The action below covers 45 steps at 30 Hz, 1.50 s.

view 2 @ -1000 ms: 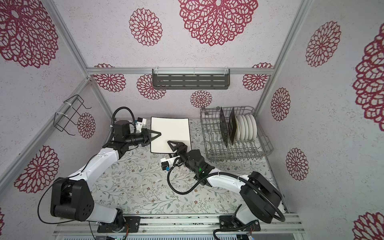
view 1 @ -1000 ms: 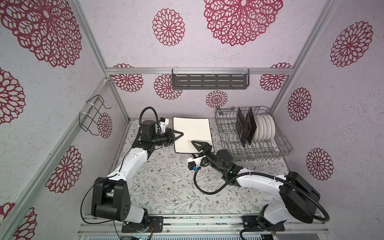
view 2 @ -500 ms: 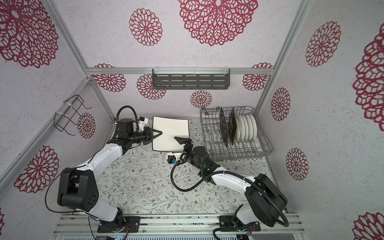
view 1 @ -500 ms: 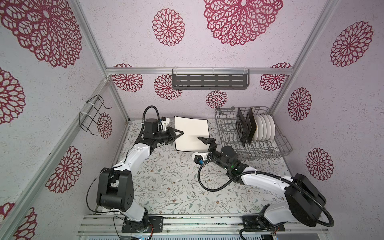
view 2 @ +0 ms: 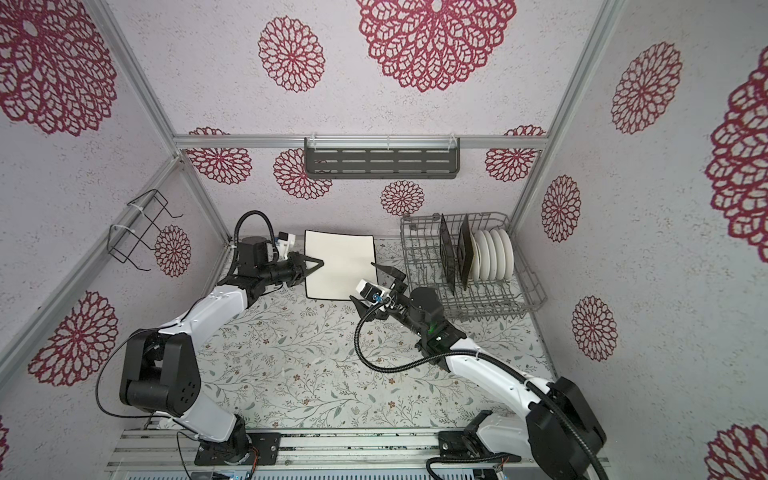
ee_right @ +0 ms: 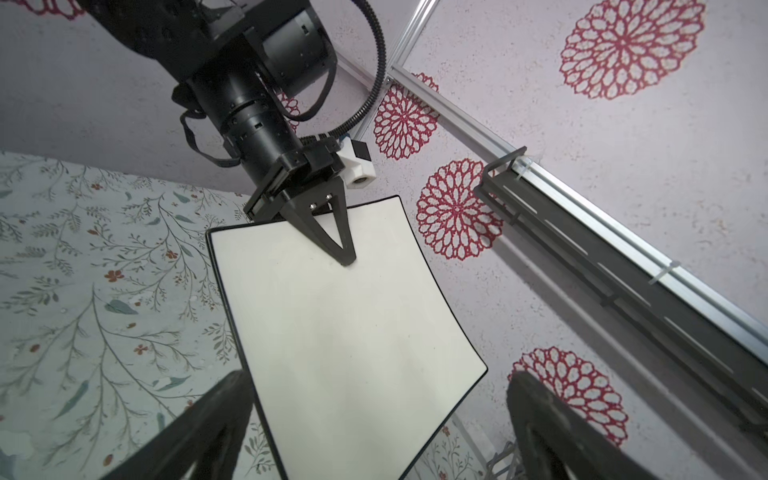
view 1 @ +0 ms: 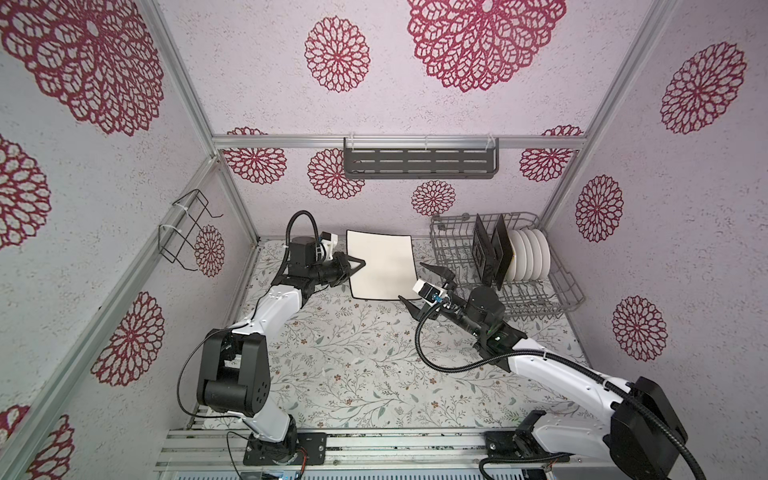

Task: Unload the plates from the dish rack
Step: 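Open the right gripper and withdraw it from the plate toward the rack, then lower the white plate with the left gripper onto the plate on the table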

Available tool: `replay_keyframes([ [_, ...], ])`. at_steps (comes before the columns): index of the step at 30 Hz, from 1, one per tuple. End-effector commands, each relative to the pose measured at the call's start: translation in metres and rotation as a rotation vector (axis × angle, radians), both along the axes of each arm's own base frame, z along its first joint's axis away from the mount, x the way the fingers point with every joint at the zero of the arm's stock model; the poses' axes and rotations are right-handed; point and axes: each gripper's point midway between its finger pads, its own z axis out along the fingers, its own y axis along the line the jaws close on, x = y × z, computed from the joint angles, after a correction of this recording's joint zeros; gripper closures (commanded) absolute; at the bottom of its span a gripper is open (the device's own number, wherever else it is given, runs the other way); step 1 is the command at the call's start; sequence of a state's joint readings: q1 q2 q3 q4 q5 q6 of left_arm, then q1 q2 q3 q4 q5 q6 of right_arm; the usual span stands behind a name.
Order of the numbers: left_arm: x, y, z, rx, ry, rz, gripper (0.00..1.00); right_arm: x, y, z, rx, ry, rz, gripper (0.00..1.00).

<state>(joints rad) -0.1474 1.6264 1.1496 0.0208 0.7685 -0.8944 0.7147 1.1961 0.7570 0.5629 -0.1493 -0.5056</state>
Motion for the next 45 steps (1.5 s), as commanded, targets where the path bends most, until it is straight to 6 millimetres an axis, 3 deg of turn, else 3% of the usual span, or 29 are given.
replay_keyframes([
  [1,0.013,-0.004,0.060,-0.060,-0.208,-0.028,1.00,0.008,-0.022,0.021,0.142,0.132,-0.091,0.01],
  [12,0.040,0.007,0.062,-0.058,-0.231,-0.002,1.00,0.011,-0.084,0.010,0.282,0.285,-0.257,0.02],
  [25,0.072,0.013,0.033,-0.001,-0.168,-0.023,1.00,0.001,-0.142,-0.003,0.360,0.389,-0.434,0.03],
  [35,0.093,0.015,0.015,0.037,-0.133,-0.041,1.00,-0.008,-0.167,-0.013,0.352,0.441,-0.518,0.04],
  [36,0.100,0.016,-0.002,0.039,-0.099,-0.040,1.00,-0.009,-0.169,-0.014,0.356,0.440,-0.522,0.04],
  [45,0.120,0.015,-0.014,0.038,-0.073,-0.036,1.00,-0.010,-0.181,-0.019,0.360,0.432,-0.561,0.04],
])
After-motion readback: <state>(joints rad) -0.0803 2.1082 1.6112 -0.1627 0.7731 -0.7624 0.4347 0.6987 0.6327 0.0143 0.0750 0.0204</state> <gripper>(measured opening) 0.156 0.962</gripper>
